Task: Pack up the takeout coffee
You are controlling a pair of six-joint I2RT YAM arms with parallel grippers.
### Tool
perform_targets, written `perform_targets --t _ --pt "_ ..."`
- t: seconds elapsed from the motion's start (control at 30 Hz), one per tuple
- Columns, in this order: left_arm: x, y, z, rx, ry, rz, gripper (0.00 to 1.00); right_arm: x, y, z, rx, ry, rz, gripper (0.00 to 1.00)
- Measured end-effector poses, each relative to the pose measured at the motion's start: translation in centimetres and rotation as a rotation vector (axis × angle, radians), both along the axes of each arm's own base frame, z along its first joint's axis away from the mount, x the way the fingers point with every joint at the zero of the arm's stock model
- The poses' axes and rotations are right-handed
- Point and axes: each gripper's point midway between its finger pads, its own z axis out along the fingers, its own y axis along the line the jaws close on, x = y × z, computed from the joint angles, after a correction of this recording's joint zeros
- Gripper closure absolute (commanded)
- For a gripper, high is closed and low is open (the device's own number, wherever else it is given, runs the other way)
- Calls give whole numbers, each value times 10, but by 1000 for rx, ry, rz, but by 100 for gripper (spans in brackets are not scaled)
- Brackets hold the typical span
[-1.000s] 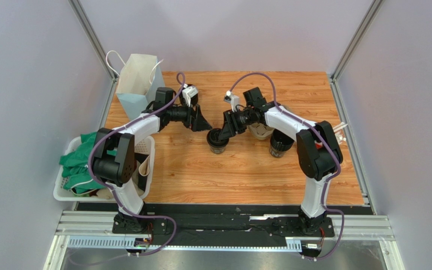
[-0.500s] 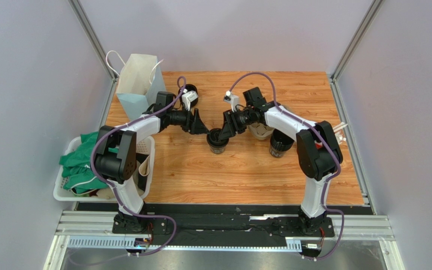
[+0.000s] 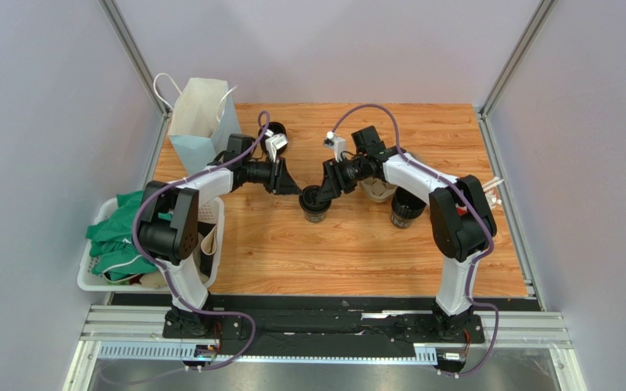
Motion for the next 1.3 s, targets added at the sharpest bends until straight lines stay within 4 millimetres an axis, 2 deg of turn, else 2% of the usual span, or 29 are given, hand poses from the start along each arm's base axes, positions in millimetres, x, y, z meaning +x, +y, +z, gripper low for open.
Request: perform_targets --t 0.33,0.67,1.0,1.3 --pt "-2 -2 3 6 23 -19 76 3 -1 0 -11 -12 -9 52" --pt "-2 -3 3 38 55 -13 77 4 -2 0 -24 -17 -13 52" --pt "0 -7 -4 97 60 -6 72 7 -3 -1 -40 -29 -20 52" --pt "5 -7 -7 123 69 7 55 9 -4 0 -49 -34 -27 52"
